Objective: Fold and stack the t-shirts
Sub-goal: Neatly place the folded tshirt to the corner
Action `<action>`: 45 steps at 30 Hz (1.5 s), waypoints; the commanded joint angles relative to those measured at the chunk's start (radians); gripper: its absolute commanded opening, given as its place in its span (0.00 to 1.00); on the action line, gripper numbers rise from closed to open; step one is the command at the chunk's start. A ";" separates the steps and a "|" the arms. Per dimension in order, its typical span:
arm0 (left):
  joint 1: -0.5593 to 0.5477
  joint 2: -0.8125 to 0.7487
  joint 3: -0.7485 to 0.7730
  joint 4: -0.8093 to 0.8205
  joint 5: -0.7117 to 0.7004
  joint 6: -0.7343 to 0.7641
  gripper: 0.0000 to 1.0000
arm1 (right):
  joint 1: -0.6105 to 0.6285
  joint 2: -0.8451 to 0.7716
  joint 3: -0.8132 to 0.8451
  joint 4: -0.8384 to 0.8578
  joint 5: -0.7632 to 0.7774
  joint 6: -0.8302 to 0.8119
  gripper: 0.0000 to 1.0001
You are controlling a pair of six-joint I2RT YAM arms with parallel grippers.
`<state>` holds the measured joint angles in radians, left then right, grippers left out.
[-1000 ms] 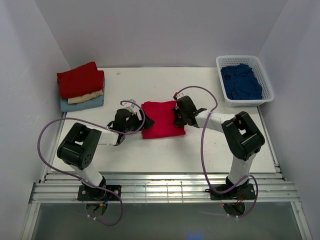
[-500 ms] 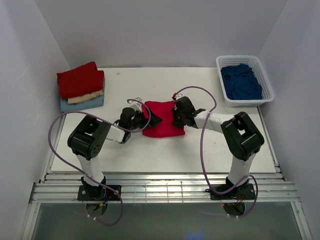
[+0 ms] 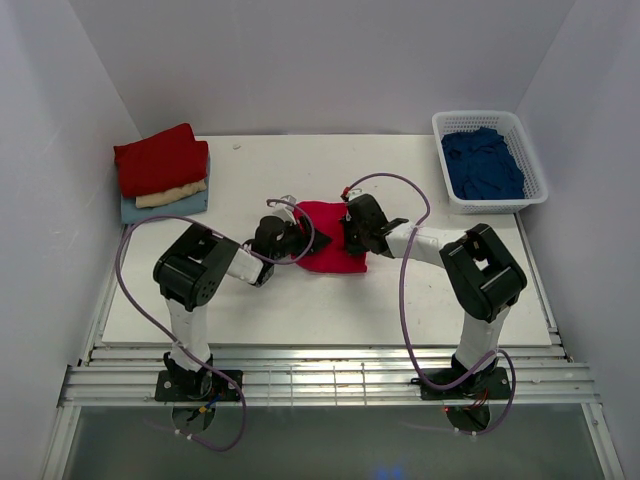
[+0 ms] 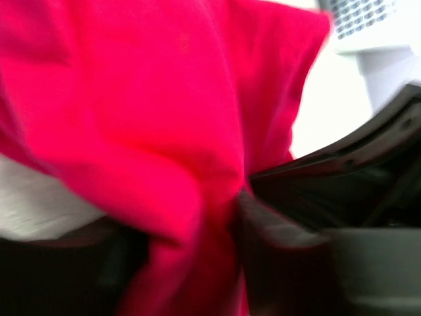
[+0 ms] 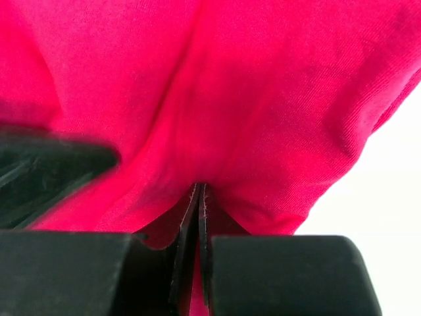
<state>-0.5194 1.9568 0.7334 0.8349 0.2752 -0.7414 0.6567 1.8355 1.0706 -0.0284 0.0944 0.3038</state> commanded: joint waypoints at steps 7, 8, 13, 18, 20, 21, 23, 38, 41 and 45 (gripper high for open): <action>-0.022 0.103 0.029 -0.289 -0.096 0.092 0.00 | 0.038 0.005 -0.027 -0.033 -0.039 0.008 0.08; -0.025 0.078 0.027 -0.305 -0.135 0.099 0.00 | 0.041 -0.004 -0.032 -0.034 -0.036 0.006 0.08; -0.027 -0.145 0.038 -0.460 -0.356 0.204 0.00 | 0.081 -0.171 -0.084 -0.056 0.099 -0.003 0.33; -0.024 -0.283 0.225 -0.726 -0.520 0.350 0.00 | 0.106 -0.422 -0.092 -0.111 0.201 -0.012 0.50; -0.022 -0.288 0.274 -0.782 -0.541 0.408 0.00 | 0.106 -0.482 -0.100 -0.139 0.215 -0.012 0.54; -0.019 -0.286 0.312 -0.796 -0.548 0.424 0.00 | 0.106 -0.533 -0.106 -0.145 0.228 -0.014 0.54; -0.014 -0.280 0.345 -0.825 -0.576 0.470 0.00 | 0.107 -0.577 -0.130 -0.165 0.238 -0.014 0.54; 0.180 -0.053 0.778 -1.017 -0.521 0.697 0.00 | 0.107 -0.766 -0.339 -0.145 0.223 0.021 0.55; 0.229 -0.003 0.892 -1.077 -0.508 0.732 0.00 | 0.110 -0.771 -0.373 -0.120 0.206 0.032 0.55; 0.282 0.091 1.089 -1.161 -0.496 0.784 0.00 | 0.110 -0.774 -0.409 -0.097 0.182 0.043 0.55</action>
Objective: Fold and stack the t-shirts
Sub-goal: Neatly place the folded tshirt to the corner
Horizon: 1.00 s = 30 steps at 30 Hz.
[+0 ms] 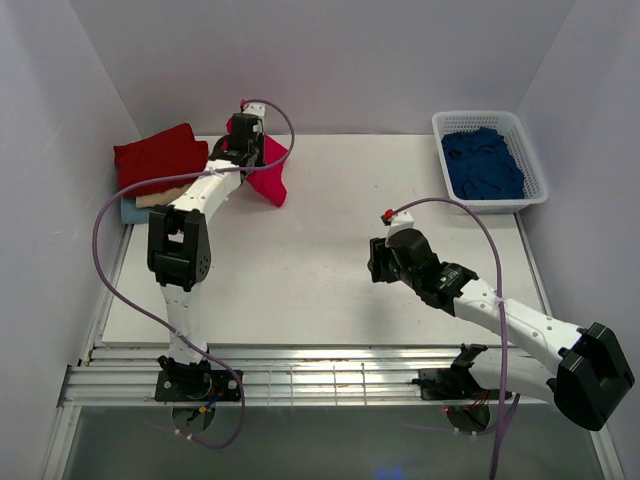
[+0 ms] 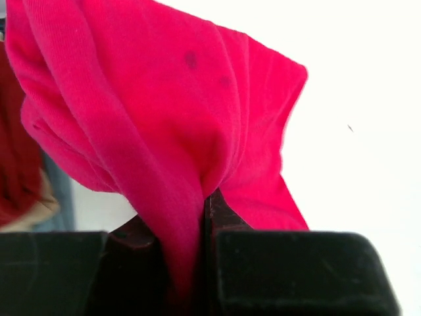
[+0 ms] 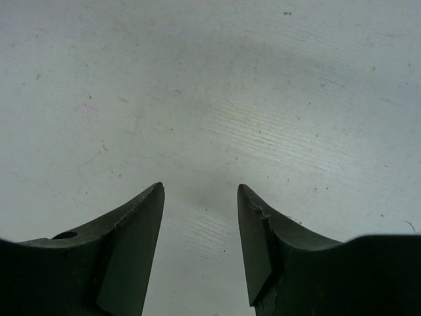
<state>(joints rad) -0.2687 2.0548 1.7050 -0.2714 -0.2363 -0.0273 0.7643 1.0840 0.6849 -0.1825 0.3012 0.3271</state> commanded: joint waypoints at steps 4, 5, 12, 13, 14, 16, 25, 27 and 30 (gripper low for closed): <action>0.083 0.077 0.295 -0.110 0.031 0.098 0.00 | 0.004 -0.015 -0.057 0.081 -0.039 0.027 0.55; 0.091 0.088 0.320 -0.118 0.034 0.102 0.00 | 0.004 -0.012 -0.064 0.083 -0.043 0.030 0.55; 0.151 0.160 0.470 -0.155 0.037 0.138 0.00 | 0.006 0.013 -0.114 0.113 -0.085 0.055 0.55; 0.167 0.163 0.481 -0.155 0.037 0.142 0.00 | 0.006 0.016 -0.119 0.115 -0.086 0.056 0.55; 0.175 0.174 0.505 -0.157 0.044 0.142 0.00 | 0.006 0.017 -0.122 0.117 -0.091 0.059 0.55; 0.200 0.180 0.521 -0.161 0.051 0.142 0.00 | 0.004 0.019 -0.130 0.118 -0.093 0.059 0.55; 0.333 0.125 0.564 -0.134 0.075 0.109 0.01 | 0.012 0.057 -0.165 0.129 -0.125 0.064 0.54; 0.359 0.113 0.567 -0.134 0.109 0.084 0.01 | 0.015 0.066 -0.170 0.126 -0.129 0.066 0.54; 0.404 0.084 0.547 -0.127 0.132 0.055 0.01 | 0.024 0.074 -0.177 0.127 -0.128 0.067 0.54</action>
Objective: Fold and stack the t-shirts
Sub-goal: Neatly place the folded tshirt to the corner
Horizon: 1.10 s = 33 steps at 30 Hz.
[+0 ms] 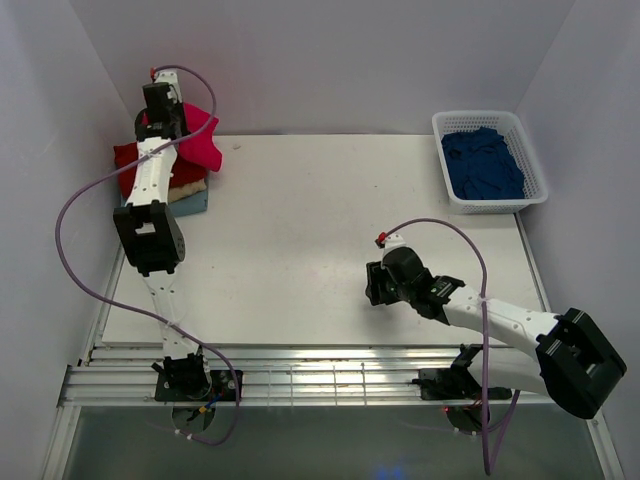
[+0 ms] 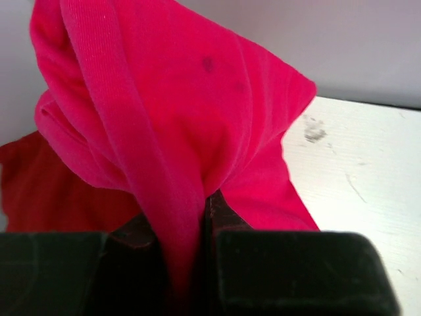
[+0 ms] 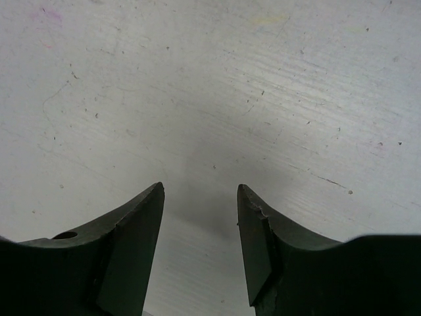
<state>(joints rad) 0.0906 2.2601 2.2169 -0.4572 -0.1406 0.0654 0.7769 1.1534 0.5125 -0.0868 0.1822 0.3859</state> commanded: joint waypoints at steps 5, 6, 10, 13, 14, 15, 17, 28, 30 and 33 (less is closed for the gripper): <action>0.098 -0.171 -0.051 0.081 0.073 -0.058 0.01 | 0.022 0.012 -0.005 0.025 -0.009 0.013 0.54; 0.104 -0.177 -0.062 0.083 0.079 -0.058 0.01 | 0.024 0.011 -0.005 0.027 -0.009 0.014 0.54; 0.130 -0.211 -0.118 0.094 0.076 -0.096 0.01 | 0.033 0.012 -0.003 0.021 -0.007 0.015 0.54; 0.150 -0.247 -0.206 0.129 0.065 -0.101 0.01 | 0.036 0.005 -0.002 0.015 -0.007 0.018 0.54; 0.155 -0.257 -0.232 0.141 0.059 -0.102 0.01 | 0.036 -0.001 0.000 0.012 -0.007 0.016 0.54; 0.161 -0.269 -0.268 0.152 0.053 -0.107 0.01 | 0.038 -0.006 0.000 0.009 -0.006 0.016 0.54; 0.184 -0.270 -0.289 0.172 0.055 -0.121 0.01 | 0.039 -0.018 -0.002 -0.002 -0.003 0.019 0.54; 0.239 -0.126 -0.168 0.167 0.091 -0.150 0.01 | 0.044 -0.057 -0.025 -0.054 0.014 0.028 0.54; 0.244 -0.097 -0.163 0.169 0.101 -0.156 0.01 | 0.044 -0.063 -0.031 -0.060 0.016 0.033 0.54; 0.244 -0.064 -0.164 0.167 0.119 -0.165 0.01 | 0.045 -0.063 -0.034 -0.067 0.017 0.038 0.54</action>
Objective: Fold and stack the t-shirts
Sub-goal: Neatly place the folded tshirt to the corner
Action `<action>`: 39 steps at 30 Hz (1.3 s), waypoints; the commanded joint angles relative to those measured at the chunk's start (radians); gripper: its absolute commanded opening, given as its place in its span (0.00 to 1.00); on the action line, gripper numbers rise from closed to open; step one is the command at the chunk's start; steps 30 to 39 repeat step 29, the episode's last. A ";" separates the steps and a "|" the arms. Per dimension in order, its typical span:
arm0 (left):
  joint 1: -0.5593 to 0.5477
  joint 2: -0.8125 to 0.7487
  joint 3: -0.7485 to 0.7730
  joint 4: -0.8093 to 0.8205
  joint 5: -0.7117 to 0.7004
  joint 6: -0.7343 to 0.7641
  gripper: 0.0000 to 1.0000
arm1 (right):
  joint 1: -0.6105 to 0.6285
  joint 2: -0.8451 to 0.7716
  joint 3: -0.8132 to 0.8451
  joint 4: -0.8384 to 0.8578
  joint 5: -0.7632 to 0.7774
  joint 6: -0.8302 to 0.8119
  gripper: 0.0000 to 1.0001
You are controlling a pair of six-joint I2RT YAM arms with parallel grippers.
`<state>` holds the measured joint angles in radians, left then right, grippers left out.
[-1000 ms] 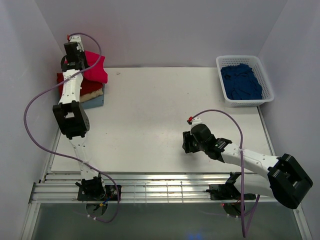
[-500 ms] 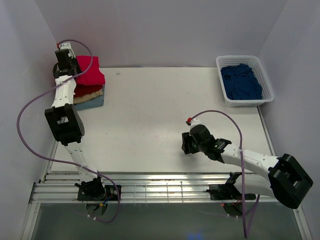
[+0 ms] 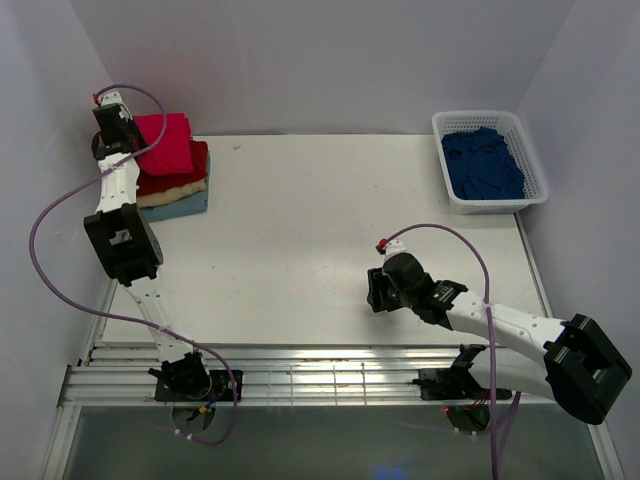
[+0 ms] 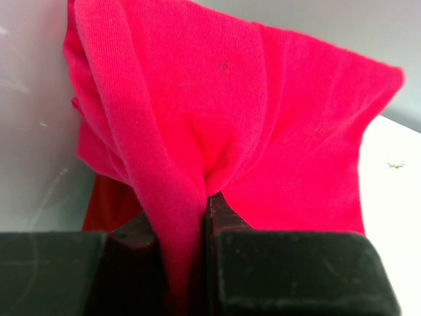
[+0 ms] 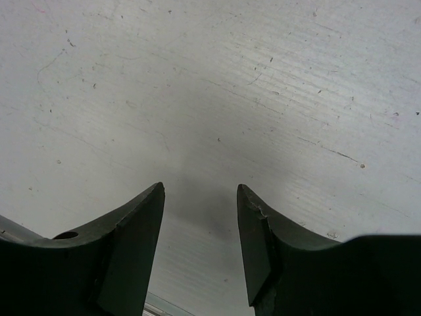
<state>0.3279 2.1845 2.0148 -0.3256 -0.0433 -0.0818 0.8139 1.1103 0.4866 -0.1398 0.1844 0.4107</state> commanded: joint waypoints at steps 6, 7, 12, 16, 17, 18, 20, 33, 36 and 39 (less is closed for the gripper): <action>0.007 0.069 0.051 0.036 0.017 -0.021 0.05 | 0.013 -0.007 -0.002 -0.012 0.015 0.026 0.54; 0.007 0.070 0.053 0.036 0.005 -0.021 0.10 | 0.014 -0.003 -0.002 -0.009 0.013 0.027 0.54; -0.029 0.037 0.070 0.045 -0.191 -0.024 0.98 | 0.019 0.006 -0.005 -0.001 0.012 0.031 0.55; -0.122 -0.084 0.052 0.193 -0.396 0.078 0.98 | 0.024 0.017 -0.022 0.025 0.009 0.033 0.55; -0.147 -0.168 0.024 0.247 -0.438 0.132 0.98 | 0.024 0.017 -0.023 0.029 0.009 0.030 0.55; -0.194 -0.208 0.004 0.352 -0.475 0.170 0.98 | 0.025 0.019 -0.020 0.034 0.010 0.030 0.55; -0.237 -0.312 -0.027 0.423 -0.558 0.247 0.98 | 0.033 0.017 -0.017 0.037 0.024 0.033 0.55; -0.501 -0.647 -0.360 0.418 -0.547 0.044 0.98 | 0.080 -0.069 0.116 -0.007 0.145 0.014 0.50; -0.501 -0.647 -0.360 0.418 -0.547 0.044 0.98 | 0.080 -0.069 0.116 -0.007 0.145 0.014 0.50; -0.501 -0.647 -0.360 0.418 -0.547 0.044 0.98 | 0.080 -0.069 0.116 -0.007 0.145 0.014 0.50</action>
